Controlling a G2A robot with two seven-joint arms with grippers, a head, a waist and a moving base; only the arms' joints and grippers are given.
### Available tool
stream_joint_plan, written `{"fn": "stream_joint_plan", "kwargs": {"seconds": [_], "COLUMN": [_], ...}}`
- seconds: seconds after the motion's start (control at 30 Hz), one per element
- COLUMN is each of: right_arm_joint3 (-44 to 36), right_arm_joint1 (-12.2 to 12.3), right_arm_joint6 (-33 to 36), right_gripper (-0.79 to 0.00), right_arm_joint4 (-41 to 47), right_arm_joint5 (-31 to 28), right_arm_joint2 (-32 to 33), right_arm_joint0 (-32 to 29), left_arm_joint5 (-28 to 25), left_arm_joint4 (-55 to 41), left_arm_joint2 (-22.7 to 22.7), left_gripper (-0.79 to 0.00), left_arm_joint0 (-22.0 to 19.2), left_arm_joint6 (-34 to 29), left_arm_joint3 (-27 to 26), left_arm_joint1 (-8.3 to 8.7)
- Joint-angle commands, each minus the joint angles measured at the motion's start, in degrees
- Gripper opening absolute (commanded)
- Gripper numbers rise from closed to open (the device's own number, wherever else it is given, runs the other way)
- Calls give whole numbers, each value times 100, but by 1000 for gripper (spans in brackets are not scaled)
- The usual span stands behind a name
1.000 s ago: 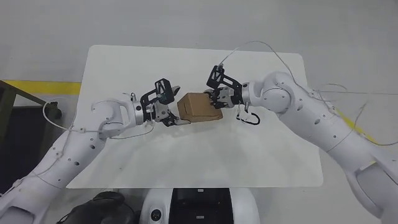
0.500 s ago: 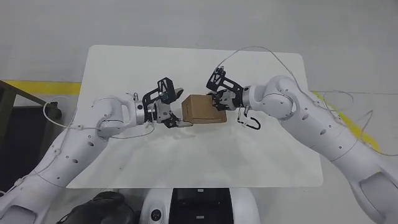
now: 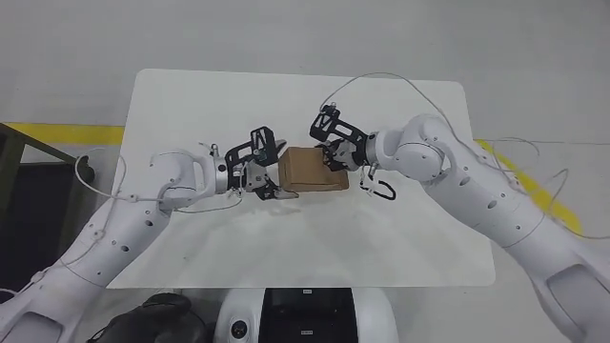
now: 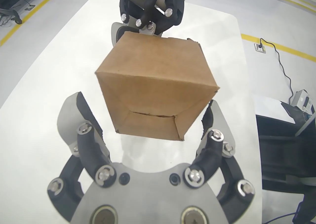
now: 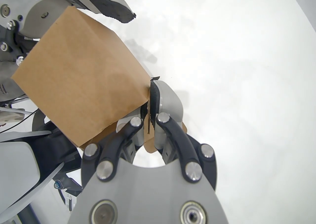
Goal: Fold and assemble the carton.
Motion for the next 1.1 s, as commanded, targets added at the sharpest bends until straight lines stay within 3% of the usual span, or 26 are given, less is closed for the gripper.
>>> {"fn": "stream_joint_plan", "kwargs": {"seconds": [0.0,0.1,0.33,0.6,0.63,0.67,0.77,1.07], "right_arm_joint3": [18,42,50,57,58,57,66,203], "right_arm_joint1": [-22,-52,-99,-139,-143,-146,-146,-40], "right_arm_joint6": [27,55,79,91,78,69,24,-322], "right_gripper": [-785,-785,-785,-785,-637,-422,0,0], "right_arm_joint4": [-9,-21,-100,-178,-190,-195,-216,-127], "right_arm_joint5": [-25,-56,-146,-189,-181,-182,-219,-728], "right_arm_joint2": [6,24,81,173,190,208,277,728], "right_arm_joint0": [4,2,-42,-107,-117,-129,-173,-428], "left_arm_joint5": [-87,-209,-280,-332,-335,-341,-373,-615], "left_arm_joint4": [1,-78,-292,-405,-417,-440,-525,-1103], "left_arm_joint2": [17,36,35,5,-5,-17,-61,-284], "left_gripper": [0,-12,-163,-175,-172,-169,-185,-243], "left_arm_joint0": [-11,-48,-94,-114,-114,-110,-94,-17], "left_arm_joint6": [37,-2,-32,-107,-116,-114,-117,-173], "left_arm_joint3": [47,132,268,309,308,309,329,526], "left_arm_joint1": [-16,-38,-89,-129,-132,-135,-140,-123]}}
